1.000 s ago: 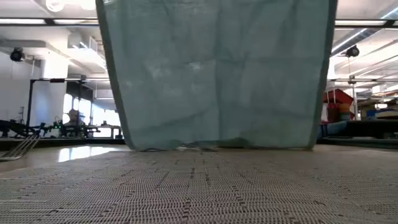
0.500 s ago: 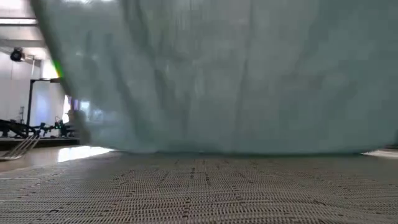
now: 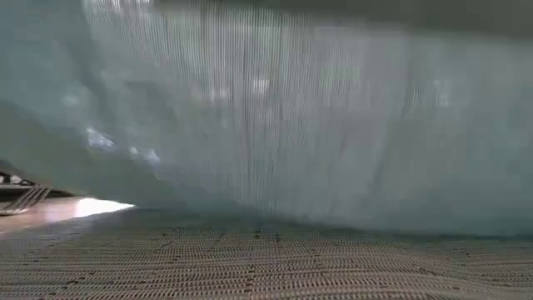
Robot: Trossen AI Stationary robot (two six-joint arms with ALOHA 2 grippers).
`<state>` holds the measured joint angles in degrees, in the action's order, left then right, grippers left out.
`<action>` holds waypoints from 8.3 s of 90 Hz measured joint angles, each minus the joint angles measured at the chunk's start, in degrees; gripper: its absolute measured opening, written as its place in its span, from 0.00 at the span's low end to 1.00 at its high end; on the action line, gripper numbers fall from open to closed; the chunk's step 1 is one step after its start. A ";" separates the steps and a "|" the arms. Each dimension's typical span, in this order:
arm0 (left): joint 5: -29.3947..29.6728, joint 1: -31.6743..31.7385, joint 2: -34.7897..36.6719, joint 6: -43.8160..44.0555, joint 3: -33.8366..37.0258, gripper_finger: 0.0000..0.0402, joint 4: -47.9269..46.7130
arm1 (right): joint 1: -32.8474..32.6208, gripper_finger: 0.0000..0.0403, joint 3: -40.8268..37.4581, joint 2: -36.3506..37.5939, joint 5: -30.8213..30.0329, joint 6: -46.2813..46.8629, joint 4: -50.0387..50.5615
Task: Set table place
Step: Fold the blue napkin on the gray placemat
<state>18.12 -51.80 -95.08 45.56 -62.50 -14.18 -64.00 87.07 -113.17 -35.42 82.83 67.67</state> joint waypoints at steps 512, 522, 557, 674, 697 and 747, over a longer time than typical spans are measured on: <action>10.94 29.89 16.38 -15.17 27.45 0.51 -13.71 | 39.62 0.35 -49.20 29.83 15.89 -29.70 -44.19; 10.92 29.89 16.43 -15.67 25.41 0.50 -13.96 | 39.62 0.34 -49.22 29.04 14.72 -30.97 -44.23; 9.81 29.89 16.49 -16.10 23.50 0.42 -14.59 | 39.77 0.29 -49.25 28.68 14.43 -32.44 -44.49; -6.01 46.26 16.49 -28.00 29.39 0.40 -2.02 | 40.80 0.11 -49.22 28.74 14.39 -36.39 -47.78; -13.27 46.24 16.71 -29.18 27.13 0.37 -1.69 | 40.13 0.09 -49.24 30.12 15.73 -39.92 -47.86; -14.65 42.03 16.89 -28.72 15.06 0.28 -17.60 | 39.29 0.08 -46.01 30.21 16.77 -53.20 -57.54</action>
<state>3.47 -9.77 -78.19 16.84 -47.44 -31.78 -24.71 41.06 -82.96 -18.66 29.63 10.13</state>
